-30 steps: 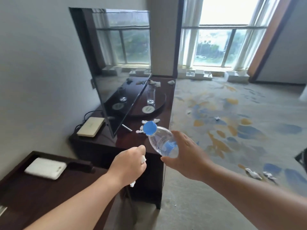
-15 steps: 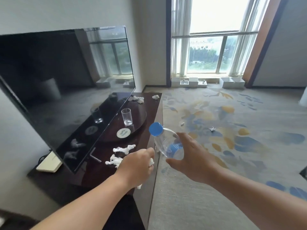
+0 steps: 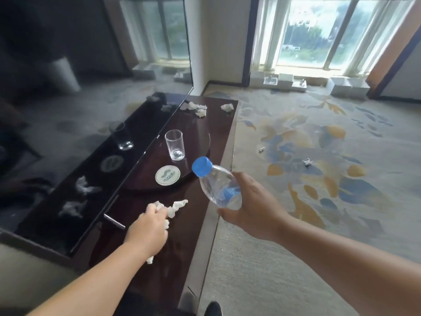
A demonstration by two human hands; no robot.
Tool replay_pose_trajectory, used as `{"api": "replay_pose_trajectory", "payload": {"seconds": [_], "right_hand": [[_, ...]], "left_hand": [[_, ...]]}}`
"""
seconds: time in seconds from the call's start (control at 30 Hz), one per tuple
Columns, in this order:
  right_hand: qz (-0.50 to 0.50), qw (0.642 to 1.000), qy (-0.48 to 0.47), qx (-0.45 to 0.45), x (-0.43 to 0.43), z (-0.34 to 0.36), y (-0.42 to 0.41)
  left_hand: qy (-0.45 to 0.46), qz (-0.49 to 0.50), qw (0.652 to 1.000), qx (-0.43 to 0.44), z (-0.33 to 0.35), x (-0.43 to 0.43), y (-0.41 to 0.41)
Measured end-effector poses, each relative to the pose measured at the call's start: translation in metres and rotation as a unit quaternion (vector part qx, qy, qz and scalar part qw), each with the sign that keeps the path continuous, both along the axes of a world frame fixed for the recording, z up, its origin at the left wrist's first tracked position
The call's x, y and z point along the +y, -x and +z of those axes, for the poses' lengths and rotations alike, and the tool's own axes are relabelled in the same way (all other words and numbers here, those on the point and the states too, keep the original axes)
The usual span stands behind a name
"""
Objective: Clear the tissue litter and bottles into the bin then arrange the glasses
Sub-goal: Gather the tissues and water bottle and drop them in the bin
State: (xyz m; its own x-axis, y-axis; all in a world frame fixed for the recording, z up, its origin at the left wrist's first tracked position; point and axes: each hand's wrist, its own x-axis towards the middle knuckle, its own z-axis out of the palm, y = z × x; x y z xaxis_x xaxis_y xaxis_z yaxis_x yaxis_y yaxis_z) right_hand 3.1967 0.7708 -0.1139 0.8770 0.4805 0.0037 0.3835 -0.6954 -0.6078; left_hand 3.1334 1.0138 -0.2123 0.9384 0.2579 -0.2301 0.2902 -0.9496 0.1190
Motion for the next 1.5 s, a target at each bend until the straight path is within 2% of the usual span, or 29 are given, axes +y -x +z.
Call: {"api": "replay_pose_trajectory", "payload": {"seconds": [0.27,0.5,0.57,0.83,1.13,1.3,1.5], "right_hand": [[0.069,0.996,0.038,0.046,0.066,-0.034,-0.059],[0.112,0.990,0.060,0.063,0.085,-0.048,-0.092],[0.126,0.988,0.064,0.066,0.088,-0.048,-0.098],[0.160,0.984,0.050,0.058,0.097,-0.044,-0.114],[0.144,0.986,0.065,0.060,0.082,-0.054,-0.129],[0.129,0.989,0.049,0.059,0.078,-0.051,-0.140],[0.091,0.995,0.035,0.038,0.063,-0.028,-0.170]], "left_hand": [[0.009,0.062,0.989,0.137,-0.052,0.036,-0.031],[-0.007,0.072,0.984,0.163,-0.068,0.033,-0.037],[0.003,0.070,0.985,0.156,-0.068,0.034,-0.038],[0.045,0.046,0.998,0.030,-0.041,0.033,-0.071],[0.028,0.034,0.986,0.162,-0.069,0.021,-0.089],[0.048,-0.009,0.994,0.094,-0.045,0.021,-0.112],[0.169,-0.053,0.983,0.052,0.003,0.003,-0.171]]}}
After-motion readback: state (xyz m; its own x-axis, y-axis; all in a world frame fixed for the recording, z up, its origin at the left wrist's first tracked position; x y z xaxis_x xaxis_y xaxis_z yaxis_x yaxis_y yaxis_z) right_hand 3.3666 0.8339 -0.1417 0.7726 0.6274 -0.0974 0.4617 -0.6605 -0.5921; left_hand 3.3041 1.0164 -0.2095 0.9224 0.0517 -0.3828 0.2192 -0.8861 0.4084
